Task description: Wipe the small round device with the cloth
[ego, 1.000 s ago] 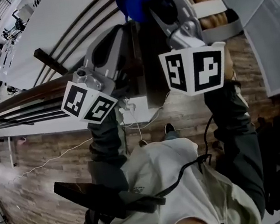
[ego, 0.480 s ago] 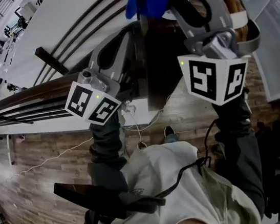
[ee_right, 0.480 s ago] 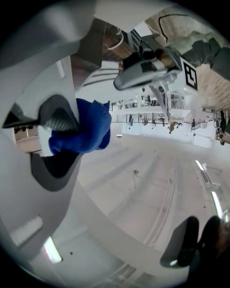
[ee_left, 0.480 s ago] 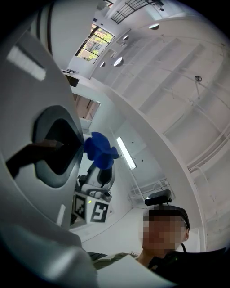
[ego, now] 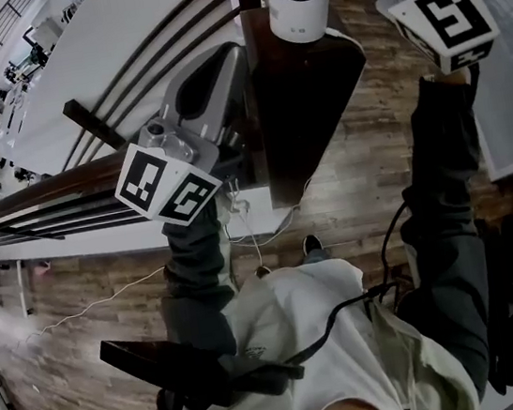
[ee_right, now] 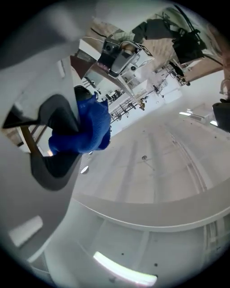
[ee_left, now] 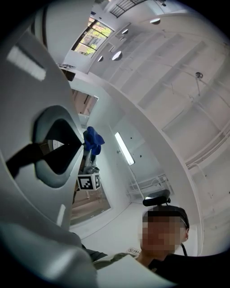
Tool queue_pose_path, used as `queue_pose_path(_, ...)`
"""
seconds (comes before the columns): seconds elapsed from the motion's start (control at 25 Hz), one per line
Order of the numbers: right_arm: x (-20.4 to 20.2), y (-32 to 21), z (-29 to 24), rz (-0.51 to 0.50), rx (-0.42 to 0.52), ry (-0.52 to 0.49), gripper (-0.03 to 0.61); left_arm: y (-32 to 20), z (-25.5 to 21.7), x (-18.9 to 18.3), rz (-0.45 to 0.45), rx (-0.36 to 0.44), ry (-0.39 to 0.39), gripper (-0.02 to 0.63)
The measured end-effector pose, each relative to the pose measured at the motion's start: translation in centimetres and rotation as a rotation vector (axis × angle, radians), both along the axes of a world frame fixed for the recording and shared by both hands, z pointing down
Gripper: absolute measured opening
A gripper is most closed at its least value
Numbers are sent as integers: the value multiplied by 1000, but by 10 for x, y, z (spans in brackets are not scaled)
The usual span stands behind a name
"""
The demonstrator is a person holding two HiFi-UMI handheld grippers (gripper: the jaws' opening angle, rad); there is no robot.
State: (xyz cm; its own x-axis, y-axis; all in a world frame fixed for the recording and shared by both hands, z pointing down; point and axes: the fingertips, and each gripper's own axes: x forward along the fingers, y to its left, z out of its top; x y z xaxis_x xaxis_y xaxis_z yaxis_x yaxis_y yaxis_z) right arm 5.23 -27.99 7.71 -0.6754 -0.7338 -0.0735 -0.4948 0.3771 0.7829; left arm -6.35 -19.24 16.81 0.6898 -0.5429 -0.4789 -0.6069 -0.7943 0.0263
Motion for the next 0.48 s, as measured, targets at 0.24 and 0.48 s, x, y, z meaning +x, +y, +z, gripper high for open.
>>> queue_pose_path(0.24, 21, -11, 41, -71, -197, -103, 109, 3, -2, 3, 13, -11, 3, 0)
queue_pose_path(0.48, 27, 0, 40, -60, -175, -55, 109, 6, 5, 12, 24, -15, -12, 0)
